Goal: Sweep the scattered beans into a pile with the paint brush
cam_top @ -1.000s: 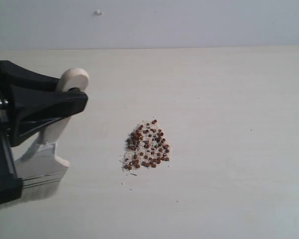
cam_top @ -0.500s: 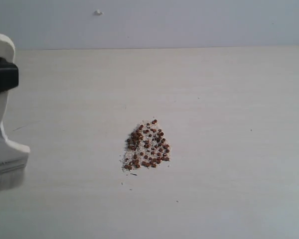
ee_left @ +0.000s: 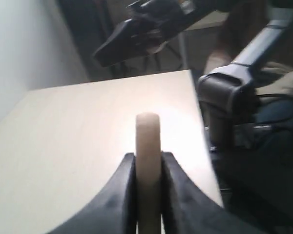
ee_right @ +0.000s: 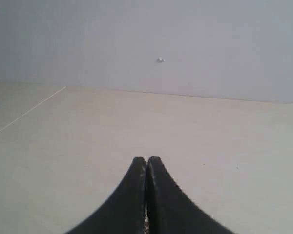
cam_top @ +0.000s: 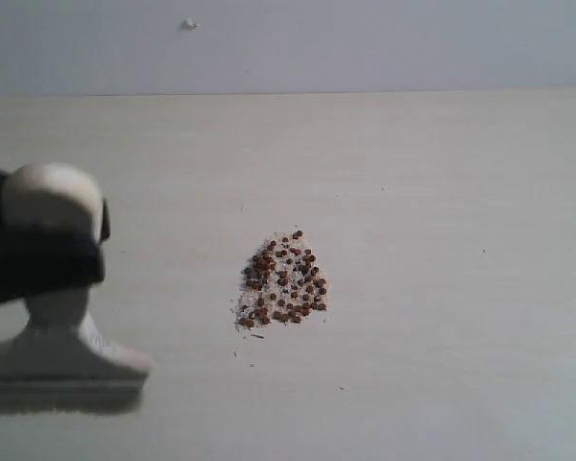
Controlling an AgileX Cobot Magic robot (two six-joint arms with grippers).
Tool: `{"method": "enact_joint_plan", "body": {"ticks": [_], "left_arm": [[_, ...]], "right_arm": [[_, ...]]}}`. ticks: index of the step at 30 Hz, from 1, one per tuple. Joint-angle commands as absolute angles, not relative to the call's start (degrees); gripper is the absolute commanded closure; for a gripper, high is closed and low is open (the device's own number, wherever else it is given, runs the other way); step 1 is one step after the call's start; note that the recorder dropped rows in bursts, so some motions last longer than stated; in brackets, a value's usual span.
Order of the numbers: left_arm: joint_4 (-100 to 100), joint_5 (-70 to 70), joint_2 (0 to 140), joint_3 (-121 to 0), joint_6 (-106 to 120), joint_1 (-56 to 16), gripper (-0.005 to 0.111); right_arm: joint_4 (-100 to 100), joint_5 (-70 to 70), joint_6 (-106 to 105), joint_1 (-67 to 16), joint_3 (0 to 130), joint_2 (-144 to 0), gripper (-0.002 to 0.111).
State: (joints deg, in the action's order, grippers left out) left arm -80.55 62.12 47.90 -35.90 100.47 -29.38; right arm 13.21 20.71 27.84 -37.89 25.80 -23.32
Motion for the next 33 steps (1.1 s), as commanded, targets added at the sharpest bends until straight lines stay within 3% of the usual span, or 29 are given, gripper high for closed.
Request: {"method": "enact_joint_plan", "body": {"ticks": [1,8,21,33], "left_arm": [[-77.63,52.83,50.59,-36.32,92.28,-29.20,0.107],[-80.77,69.96,54.08,-35.31,115.90,-29.20,0.107],[-74.68,69.96,74.04,-41.42,120.20,-29.45,0.107],[-83.56,69.96,84.96,-46.00,120.20,-29.19,0.107]], "right_arm": [[13.29,20.01,27.77,-38.01,25.57,-23.20,0.108],[13.29,20.01,27.77,-38.01,25.57,-23.20,0.108],[13.29,20.01,27.77,-38.01,25.57,-23.20,0.108],[13.29,20.01,27.77,-38.01,25.57,-23.20,0.108]]}}
